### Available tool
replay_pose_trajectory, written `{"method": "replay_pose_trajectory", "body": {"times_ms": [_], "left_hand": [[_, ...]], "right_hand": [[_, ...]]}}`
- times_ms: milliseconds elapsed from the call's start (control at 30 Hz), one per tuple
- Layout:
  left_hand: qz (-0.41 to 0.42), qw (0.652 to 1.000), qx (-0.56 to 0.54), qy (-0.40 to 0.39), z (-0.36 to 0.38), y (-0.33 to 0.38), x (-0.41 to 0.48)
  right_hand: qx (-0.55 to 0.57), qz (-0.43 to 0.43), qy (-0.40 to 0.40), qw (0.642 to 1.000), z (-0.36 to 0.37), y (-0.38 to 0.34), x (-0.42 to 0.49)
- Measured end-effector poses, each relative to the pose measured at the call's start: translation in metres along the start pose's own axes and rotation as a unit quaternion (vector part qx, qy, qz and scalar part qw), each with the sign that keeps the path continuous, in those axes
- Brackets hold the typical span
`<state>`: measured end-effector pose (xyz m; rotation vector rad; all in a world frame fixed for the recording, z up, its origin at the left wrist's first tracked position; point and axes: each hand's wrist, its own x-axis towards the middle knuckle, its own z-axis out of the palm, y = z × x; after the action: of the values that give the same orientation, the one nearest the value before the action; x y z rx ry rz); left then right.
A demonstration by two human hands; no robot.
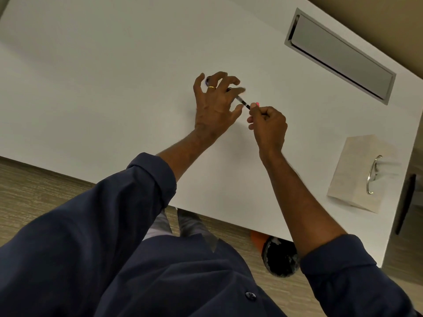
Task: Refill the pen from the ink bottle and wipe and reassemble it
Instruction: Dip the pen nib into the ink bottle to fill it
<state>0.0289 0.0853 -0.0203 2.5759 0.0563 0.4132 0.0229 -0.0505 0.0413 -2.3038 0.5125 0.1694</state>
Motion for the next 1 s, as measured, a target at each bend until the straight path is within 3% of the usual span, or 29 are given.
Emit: {"method": "replay_pose_trajectory", "body": {"times_ms": [100,200,333,467,567,700,867,1000], "left_hand": [[-0.026,0.999,0.032,-0.036,-0.003,-0.002,-0.007],[-0.074,0.997,0.009,-0.014,-0.013,-0.006,-0.019],[-0.178,0.975,-0.13,0.04,-0.027,-0.01,-0.038],[-0.289,0.911,-0.283,0.076,-0.036,-0.003,-0.06],[-0.382,0.849,-0.364,0.017,-0.038,0.007,-0.068],[-0.427,0.807,-0.405,-0.053,-0.034,0.013,-0.059],[-0.524,0.674,-0.514,-0.084,-0.034,0.031,-0.034],[-0.511,0.66,-0.536,-0.128,-0.036,0.041,-0.025]], "right_hand": [[0.043,0.038,-0.005,0.998,0.001,0.002,-0.003],[0.057,0.059,-0.011,0.997,0.002,0.004,-0.005],[0.077,0.071,-0.019,0.994,0.003,0.005,-0.008],[0.08,0.074,-0.02,0.994,0.006,0.007,-0.011],[0.096,0.084,-0.02,0.992,0.009,0.008,-0.014],[0.165,0.127,-0.035,0.977,0.009,0.013,-0.018],[0.243,0.193,-0.061,0.949,0.007,0.015,-0.026],[0.28,0.208,-0.069,0.934,0.008,0.017,-0.038]]}}
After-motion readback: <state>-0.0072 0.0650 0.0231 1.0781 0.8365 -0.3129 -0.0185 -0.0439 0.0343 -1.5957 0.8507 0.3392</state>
